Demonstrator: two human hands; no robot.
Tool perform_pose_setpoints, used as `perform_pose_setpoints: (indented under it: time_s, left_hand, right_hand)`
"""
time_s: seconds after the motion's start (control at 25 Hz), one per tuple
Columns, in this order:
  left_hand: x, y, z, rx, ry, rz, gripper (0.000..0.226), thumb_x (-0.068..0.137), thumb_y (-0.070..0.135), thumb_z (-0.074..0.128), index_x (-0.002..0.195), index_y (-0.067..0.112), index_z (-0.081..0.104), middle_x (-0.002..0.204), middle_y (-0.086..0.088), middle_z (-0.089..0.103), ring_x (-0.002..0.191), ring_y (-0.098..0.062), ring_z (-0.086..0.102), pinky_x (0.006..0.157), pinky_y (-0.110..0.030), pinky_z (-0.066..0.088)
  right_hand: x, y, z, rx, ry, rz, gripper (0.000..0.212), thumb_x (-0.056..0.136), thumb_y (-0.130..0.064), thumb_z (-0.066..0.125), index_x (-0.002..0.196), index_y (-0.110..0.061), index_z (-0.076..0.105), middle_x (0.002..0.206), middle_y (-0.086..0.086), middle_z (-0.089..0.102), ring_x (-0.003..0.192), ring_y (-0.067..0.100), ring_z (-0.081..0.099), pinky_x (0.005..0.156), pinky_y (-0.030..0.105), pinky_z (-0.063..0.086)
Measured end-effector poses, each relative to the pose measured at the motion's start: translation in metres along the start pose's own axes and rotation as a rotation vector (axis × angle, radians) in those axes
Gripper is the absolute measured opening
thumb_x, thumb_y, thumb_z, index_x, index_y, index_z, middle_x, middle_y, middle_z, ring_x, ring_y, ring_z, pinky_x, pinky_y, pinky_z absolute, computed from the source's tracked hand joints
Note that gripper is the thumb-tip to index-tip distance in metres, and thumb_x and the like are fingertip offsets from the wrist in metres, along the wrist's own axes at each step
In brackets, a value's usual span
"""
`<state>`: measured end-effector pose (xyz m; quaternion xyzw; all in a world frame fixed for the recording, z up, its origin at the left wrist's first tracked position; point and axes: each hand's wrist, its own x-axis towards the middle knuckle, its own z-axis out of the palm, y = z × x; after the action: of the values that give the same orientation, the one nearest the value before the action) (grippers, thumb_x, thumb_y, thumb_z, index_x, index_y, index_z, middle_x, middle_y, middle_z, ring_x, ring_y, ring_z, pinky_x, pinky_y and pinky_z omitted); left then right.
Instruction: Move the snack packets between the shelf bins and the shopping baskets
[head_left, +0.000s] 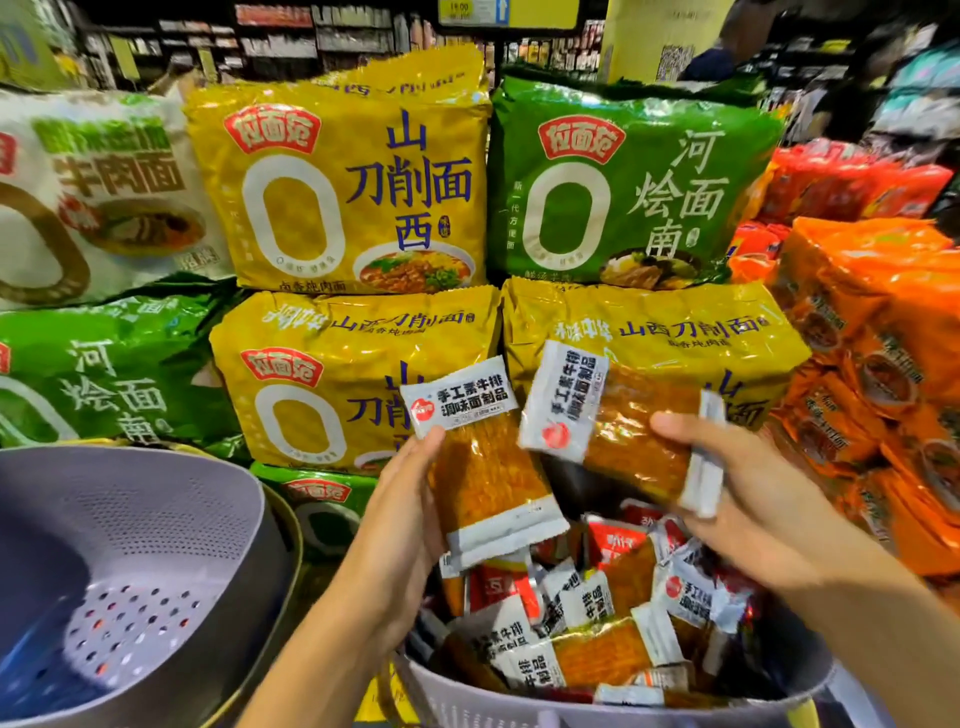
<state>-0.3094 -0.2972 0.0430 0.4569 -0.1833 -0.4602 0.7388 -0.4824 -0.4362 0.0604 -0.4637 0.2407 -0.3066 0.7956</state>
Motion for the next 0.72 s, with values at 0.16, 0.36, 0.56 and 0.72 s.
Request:
perform_pose_setpoints:
  time_s: [0.16,0.36,0.56,0.72]
  left_hand:
    - [-0.005,-0.012,0.015,0.069,-0.006,0.074,0.047,0.068,0.034,0.059,0.113,0.021,0.060,0.103,0.003,0.073,0.094,-0.011,0.069,0.077,-0.030,0.055]
    - [0.000,-0.021,0.014,0.215,-0.001,0.170,0.049,0.071,0.021,0.068,0.118,0.017,0.056,0.105,0.000,0.072,0.097,-0.015,0.069,0.071,-0.021,0.056]
    - [0.006,-0.016,-0.002,0.207,0.019,0.195,0.044,0.070,0.021,0.062,0.114,0.015,0.058,0.101,0.001,0.074,0.092,-0.012,0.070,0.064,-0.017,0.054]
    - [0.008,-0.018,-0.008,0.256,-0.009,0.216,0.044,0.071,0.023,0.060,0.114,0.016,0.057,0.100,0.002,0.074,0.091,-0.013,0.070,0.066,-0.018,0.054]
  right_hand:
    - [-0.009,0.029,0.019,-0.255,0.117,-0.032,0.062,0.042,-0.027,0.086,0.097,-0.006,0.067,0.092,0.008,0.074,0.085,0.019,0.070,0.075,0.029,0.054]
    - [-0.005,0.042,0.016,-0.922,0.168,-0.314,0.082,0.042,-0.089,0.061,0.070,-0.011,0.064,0.061,-0.003,0.064,0.062,0.016,0.059,0.068,0.032,0.050]
    - [-0.005,0.009,-0.013,-1.193,-0.198,-0.079,0.051,0.070,-0.076,0.053,0.078,-0.029,0.068,0.069,-0.006,0.065,0.062,0.012,0.057,0.061,0.030,0.045]
    - [-0.013,0.031,-0.018,-1.942,-0.488,0.121,0.041,0.077,-0.059,0.063,0.108,-0.033,0.063,0.107,-0.018,0.059,0.103,0.004,0.052,0.080,0.024,0.040]
